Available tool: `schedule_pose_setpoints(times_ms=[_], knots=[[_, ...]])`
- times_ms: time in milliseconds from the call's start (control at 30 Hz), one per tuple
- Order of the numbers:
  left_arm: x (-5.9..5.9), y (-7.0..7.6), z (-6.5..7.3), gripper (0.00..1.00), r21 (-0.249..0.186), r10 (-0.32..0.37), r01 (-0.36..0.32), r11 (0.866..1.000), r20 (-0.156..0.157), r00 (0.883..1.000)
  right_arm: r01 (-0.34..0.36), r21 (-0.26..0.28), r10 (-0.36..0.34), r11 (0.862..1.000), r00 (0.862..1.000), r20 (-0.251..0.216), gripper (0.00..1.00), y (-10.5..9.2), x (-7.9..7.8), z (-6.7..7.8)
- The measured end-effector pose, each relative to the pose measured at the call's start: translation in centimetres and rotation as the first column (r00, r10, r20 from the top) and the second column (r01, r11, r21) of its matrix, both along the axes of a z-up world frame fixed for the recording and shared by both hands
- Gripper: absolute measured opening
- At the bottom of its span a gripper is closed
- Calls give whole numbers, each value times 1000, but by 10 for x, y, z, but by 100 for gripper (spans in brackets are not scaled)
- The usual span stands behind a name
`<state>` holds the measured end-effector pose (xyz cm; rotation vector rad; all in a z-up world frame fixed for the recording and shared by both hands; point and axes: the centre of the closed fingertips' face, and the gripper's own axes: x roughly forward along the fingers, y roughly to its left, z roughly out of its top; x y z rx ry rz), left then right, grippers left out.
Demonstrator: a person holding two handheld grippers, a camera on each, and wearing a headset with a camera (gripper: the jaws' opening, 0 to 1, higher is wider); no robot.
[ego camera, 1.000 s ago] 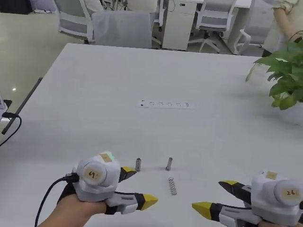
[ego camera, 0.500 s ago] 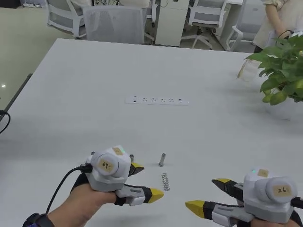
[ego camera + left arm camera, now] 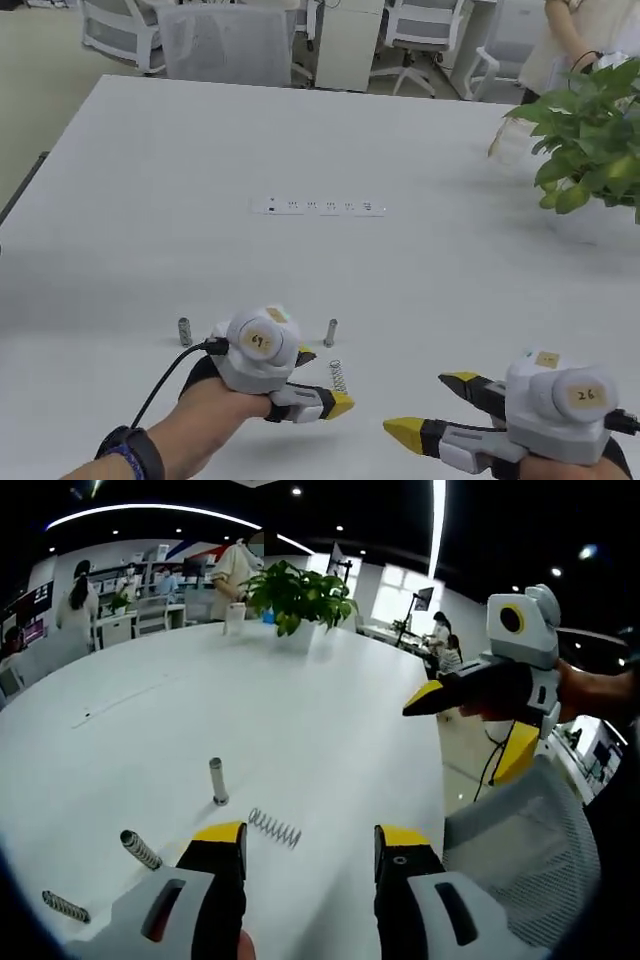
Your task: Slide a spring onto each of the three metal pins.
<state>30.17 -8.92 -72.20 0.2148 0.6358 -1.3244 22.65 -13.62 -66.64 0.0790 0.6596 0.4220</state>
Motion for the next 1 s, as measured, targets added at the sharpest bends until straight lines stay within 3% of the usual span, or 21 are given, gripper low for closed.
schedule_pose_setpoints(times_ms=[267, 600, 1000], knots=[[7, -10, -19, 43, 34, 26, -26, 999, -7, 1000, 14, 4, -13, 1000, 1000, -5, 65, -4, -2, -1], [21, -16, -40, 41, 71, 115, -112, 991, -32, 993, 30, 7, -30, 1000, 999, -11, 64, -11, -2, -2], [19, -22, -64, 37, 117, 157, -152, 982, -40, 987, 27, 6, -27, 1000, 999, -25, 62, -13, -6, -4]])
